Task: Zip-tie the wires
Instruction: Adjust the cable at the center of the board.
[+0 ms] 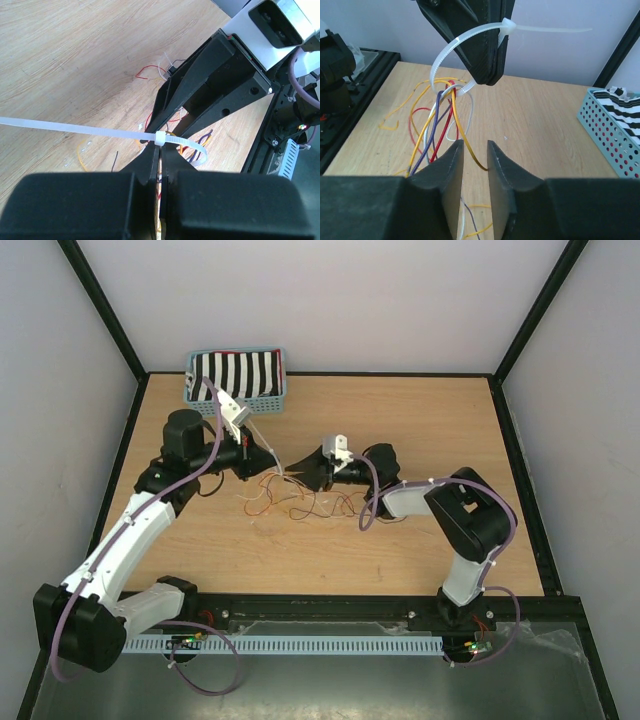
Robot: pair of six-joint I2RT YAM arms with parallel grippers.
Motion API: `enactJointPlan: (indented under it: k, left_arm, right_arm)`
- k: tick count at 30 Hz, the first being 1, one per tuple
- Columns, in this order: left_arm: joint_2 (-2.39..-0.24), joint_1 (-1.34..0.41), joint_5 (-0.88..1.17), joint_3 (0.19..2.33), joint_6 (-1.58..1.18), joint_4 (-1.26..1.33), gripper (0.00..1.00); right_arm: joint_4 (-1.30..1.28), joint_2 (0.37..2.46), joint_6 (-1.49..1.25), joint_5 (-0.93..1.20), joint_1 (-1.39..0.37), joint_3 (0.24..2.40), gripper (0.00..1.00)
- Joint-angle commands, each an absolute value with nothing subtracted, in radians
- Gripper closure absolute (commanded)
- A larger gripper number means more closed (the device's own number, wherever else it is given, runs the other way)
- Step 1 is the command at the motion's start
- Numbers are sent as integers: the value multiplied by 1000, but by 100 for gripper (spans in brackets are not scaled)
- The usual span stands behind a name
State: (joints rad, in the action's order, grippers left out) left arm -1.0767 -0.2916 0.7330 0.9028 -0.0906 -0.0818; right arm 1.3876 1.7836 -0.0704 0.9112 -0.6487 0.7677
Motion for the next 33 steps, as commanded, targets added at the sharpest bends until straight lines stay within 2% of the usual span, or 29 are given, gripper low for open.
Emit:
enactJointPlan:
  k: [1, 4, 6, 12, 22, 33]
  left_arm:
    - [-1067, -292, 721, 932, -90, -64, 100]
    - [-1048, -290, 673, 932, -93, -85, 100]
    - [-1037, -288, 664, 937, -86, -104, 100]
    - [-1021, -288, 673, 940, -87, -112, 100]
    - [-1004, -287, 655, 939, -84, -125, 100]
    - [-1000, -283, 646, 942, -83, -133, 100]
  right_arm:
    - [1378, 1731, -37, 894, -654, 755, 76]
    - [1227, 1625, 48, 831, -655, 694, 96]
    - [1125, 1552, 122, 778, -655, 650, 100]
    - [879, 1396, 210, 606, -653, 590, 100]
    - [772, 1296, 199, 386, -640, 552, 100]
    - [719, 1243, 186, 348, -594, 534, 100]
